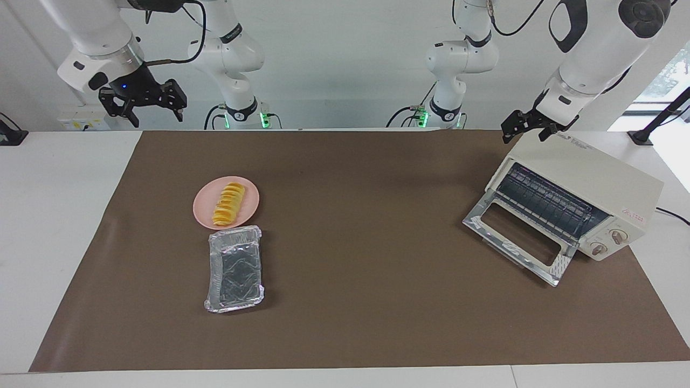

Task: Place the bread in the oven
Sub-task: 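Reach the right gripper toward the orange bread roll on the pink plate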

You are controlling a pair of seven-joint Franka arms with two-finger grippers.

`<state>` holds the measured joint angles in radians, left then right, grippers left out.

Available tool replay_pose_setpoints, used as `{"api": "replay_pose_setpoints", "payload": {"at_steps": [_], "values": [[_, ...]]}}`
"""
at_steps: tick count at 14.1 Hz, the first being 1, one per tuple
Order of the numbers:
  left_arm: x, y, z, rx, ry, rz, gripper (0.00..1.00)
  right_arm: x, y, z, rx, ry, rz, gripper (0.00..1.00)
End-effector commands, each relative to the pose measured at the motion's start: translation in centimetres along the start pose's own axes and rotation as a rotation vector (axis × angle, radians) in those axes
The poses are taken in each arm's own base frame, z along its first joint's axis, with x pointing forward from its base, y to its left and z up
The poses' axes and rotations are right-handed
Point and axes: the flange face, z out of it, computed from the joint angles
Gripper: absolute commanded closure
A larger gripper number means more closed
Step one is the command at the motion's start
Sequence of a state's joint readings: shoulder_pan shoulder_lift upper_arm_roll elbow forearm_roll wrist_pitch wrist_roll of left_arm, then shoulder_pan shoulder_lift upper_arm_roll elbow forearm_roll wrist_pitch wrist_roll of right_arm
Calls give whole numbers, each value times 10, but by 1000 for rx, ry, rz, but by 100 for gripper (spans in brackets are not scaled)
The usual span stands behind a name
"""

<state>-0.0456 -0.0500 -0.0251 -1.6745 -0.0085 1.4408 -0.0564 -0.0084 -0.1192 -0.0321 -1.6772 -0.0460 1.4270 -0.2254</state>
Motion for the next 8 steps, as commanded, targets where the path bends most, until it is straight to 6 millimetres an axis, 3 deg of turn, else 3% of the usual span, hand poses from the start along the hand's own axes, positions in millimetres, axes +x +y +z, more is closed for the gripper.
{"api": "replay_pose_setpoints", "payload": {"at_steps": [1,5,8], "values": [[-4,-3,-5,6,18,0,0,-10,0,2,20,19,-12,0],[-4,-3,-5,6,18,0,0,-10,-1,3,20,18,-18,0],[-4,-3,-5,6,18,0,0,-14,-12,33,22,3,-40,0]]}}
